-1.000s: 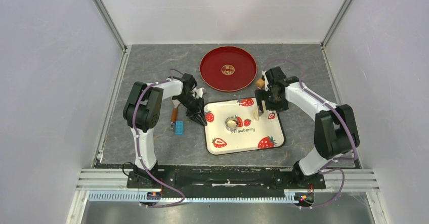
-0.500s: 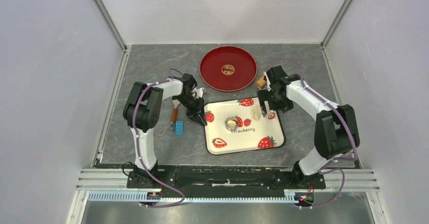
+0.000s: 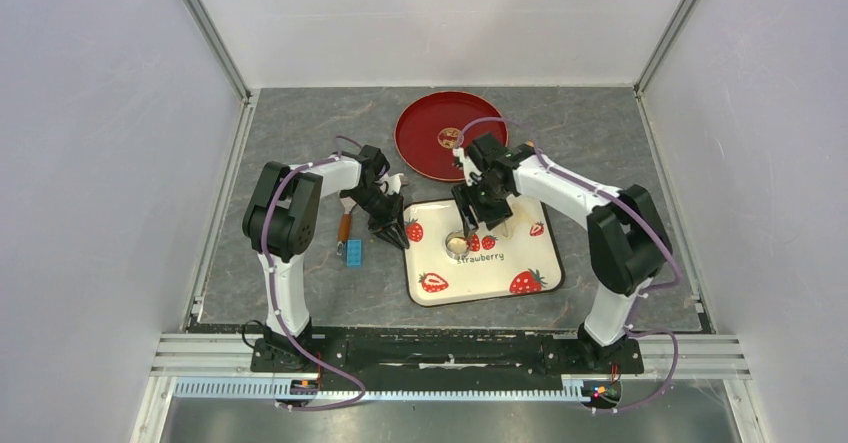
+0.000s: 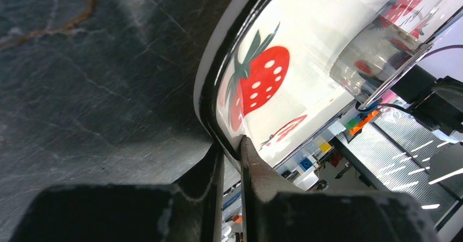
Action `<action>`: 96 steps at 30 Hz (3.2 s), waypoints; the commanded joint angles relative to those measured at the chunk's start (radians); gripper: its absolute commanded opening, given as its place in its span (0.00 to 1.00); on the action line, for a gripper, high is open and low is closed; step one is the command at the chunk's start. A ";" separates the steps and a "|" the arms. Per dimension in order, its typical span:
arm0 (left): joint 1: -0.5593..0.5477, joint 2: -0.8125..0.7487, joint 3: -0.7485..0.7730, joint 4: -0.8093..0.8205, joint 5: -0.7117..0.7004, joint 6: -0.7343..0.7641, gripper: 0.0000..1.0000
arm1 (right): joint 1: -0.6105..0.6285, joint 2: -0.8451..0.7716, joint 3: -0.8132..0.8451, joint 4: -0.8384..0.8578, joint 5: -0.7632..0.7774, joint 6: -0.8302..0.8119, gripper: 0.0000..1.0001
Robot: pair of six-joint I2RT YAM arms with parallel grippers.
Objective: Roll out the dumpling wrappers from the dough
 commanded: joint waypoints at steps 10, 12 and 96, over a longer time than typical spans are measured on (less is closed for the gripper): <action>-0.012 -0.002 -0.030 -0.002 -0.135 0.081 0.18 | 0.034 0.117 0.039 0.064 -0.063 0.030 0.37; -0.013 -0.001 -0.030 -0.002 -0.135 0.081 0.18 | 0.034 0.122 0.031 0.070 -0.076 0.030 0.31; 0.096 -0.285 -0.063 0.043 -0.767 -0.002 1.00 | -0.571 -0.080 -0.020 0.075 0.134 -0.041 0.98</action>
